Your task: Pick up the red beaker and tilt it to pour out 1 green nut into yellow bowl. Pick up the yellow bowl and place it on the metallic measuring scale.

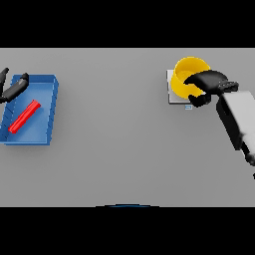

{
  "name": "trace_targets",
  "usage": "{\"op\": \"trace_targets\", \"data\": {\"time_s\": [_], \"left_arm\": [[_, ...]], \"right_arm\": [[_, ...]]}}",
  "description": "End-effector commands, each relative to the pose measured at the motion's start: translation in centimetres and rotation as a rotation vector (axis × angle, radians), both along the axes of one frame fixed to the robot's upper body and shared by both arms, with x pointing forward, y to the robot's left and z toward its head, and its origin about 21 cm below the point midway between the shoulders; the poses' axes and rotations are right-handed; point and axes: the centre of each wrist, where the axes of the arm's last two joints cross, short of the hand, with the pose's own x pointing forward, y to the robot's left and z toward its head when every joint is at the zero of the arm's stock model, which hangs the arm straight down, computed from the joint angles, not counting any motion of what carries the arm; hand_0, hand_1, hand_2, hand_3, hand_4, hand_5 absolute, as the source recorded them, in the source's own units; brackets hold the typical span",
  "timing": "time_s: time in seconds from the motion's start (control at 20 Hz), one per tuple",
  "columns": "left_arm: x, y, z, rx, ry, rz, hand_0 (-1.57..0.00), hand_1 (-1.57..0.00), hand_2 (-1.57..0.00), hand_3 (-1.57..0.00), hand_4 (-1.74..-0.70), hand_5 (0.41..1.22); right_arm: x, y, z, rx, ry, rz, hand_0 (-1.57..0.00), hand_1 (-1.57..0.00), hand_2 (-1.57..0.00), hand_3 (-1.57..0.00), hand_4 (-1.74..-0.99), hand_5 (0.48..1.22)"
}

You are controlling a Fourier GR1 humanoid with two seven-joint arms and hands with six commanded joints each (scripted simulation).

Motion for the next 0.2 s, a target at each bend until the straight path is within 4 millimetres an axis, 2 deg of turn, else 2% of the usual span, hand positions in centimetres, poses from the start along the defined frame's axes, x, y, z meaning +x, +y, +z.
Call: {"op": "trace_targets", "data": {"time_s": [0.0,0.1,0.15], "left_arm": [[0.01,0.05,0.15,0.002,-0.003,0.004,0.00,0.00,0.00,0.00,-0.72,0.697],[0.17,-0.51,0.30,0.008,-0.005,0.001,0.00,0.00,0.00,0.00,-0.72,0.694],[0.23,-0.17,0.43,0.012,-0.007,0.008,0.00,0.00,0.00,0.00,-0.72,0.693]], "right_arm": [[-0.01,-0.09,0.25,-0.010,0.010,-0.016,-0.08,-0.12,-0.20,-0.35,-1.431,0.799],[-0.02,0.05,0.17,-0.003,0.012,-0.026,-0.05,-0.08,-0.13,-0.30,-1.412,0.771],[-0.07,-0.03,0.30,0.002,0.018,-0.024,-0.04,-0.06,-0.10,-0.27,-1.410,0.759]]}}
